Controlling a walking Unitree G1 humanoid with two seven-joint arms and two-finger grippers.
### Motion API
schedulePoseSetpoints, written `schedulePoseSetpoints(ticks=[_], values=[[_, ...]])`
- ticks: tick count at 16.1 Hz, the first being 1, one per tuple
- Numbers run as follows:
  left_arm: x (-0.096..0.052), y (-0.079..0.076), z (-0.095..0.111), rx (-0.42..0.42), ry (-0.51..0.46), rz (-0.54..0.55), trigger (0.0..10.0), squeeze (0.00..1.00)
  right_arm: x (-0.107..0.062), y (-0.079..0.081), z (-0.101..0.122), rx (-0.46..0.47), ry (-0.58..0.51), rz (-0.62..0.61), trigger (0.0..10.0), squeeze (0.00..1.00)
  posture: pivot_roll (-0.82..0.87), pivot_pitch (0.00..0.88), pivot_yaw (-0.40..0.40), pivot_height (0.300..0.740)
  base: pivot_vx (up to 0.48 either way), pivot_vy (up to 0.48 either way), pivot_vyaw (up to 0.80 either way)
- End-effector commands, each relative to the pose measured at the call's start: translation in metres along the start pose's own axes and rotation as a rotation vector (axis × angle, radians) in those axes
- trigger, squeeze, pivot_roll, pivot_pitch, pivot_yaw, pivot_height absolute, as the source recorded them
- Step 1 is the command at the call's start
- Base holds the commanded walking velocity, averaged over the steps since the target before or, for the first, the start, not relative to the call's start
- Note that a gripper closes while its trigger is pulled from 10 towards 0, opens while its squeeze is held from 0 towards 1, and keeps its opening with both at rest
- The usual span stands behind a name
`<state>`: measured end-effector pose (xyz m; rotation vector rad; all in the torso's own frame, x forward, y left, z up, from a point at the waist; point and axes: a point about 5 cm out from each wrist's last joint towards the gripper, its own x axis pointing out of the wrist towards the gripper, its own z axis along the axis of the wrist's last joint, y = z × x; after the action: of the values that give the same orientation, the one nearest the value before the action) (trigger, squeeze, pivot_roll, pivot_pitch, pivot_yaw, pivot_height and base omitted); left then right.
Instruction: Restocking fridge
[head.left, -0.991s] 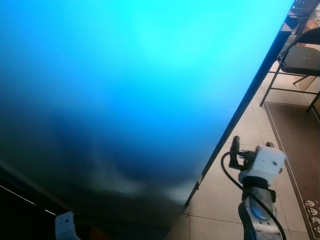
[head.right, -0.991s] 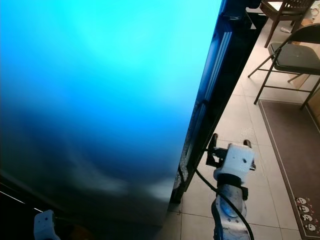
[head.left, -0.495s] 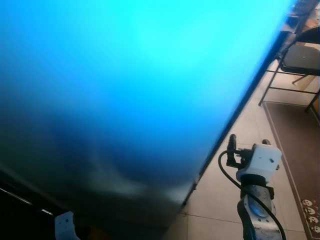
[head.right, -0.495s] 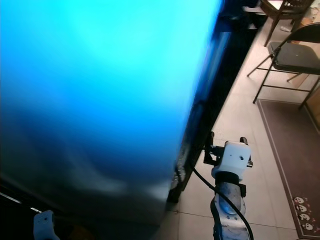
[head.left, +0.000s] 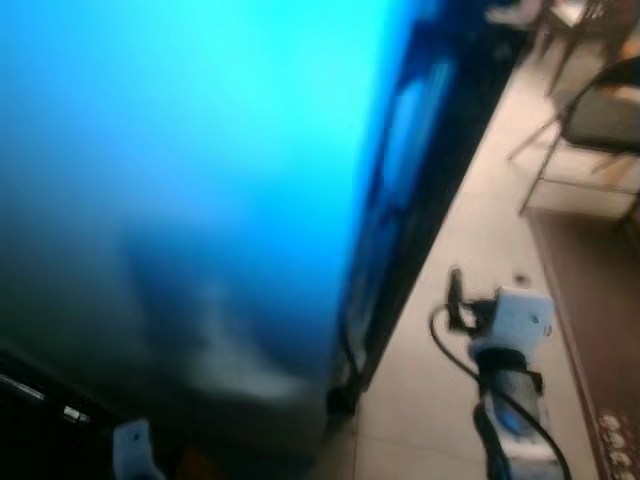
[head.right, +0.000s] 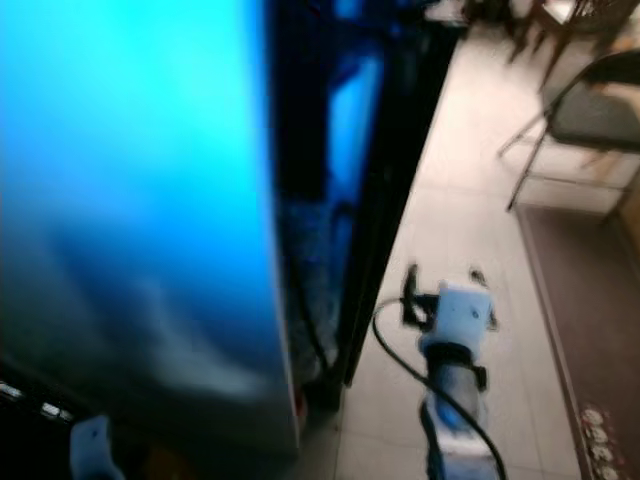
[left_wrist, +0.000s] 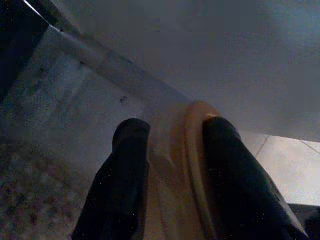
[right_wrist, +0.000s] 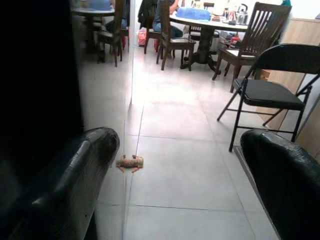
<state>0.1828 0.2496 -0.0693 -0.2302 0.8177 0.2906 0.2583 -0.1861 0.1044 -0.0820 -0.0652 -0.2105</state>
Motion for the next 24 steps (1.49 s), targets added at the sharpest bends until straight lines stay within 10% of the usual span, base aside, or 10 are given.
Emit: schedulePoseSetpoints(ticks=[1,9,16,24], values=[[-0.003,0.005,-0.01,0.016,0.041,0.011,10.0,0.0,-0.002,0.006,0.003,0.005,-0.004,0.035,10.0,0.0,-0.18,0.111,-0.016,0.74,0.0,0.0,0.0],[-0.003,0.005,-0.01,0.016,0.041,0.013,10.0,0.0,-0.032,0.049,0.005,0.036,0.066,0.323,10.0,0.0,-0.18,0.103,-0.023,0.74,0.0,0.0,0.0],[-0.003,0.004,-0.011,0.015,0.04,0.009,10.0,0.0,-0.001,0.032,0.008,-0.024,0.044,0.251,10.0,0.0,-0.17,0.079,-0.033,0.74,0.0,0.0,0.0],[-0.003,0.004,-0.012,0.015,0.039,0.012,10.0,0.0,0.005,0.047,0.005,0.004,0.051,0.313,10.0,0.0,-0.16,0.088,-0.039,0.74,0.0,0.0,0.0]])
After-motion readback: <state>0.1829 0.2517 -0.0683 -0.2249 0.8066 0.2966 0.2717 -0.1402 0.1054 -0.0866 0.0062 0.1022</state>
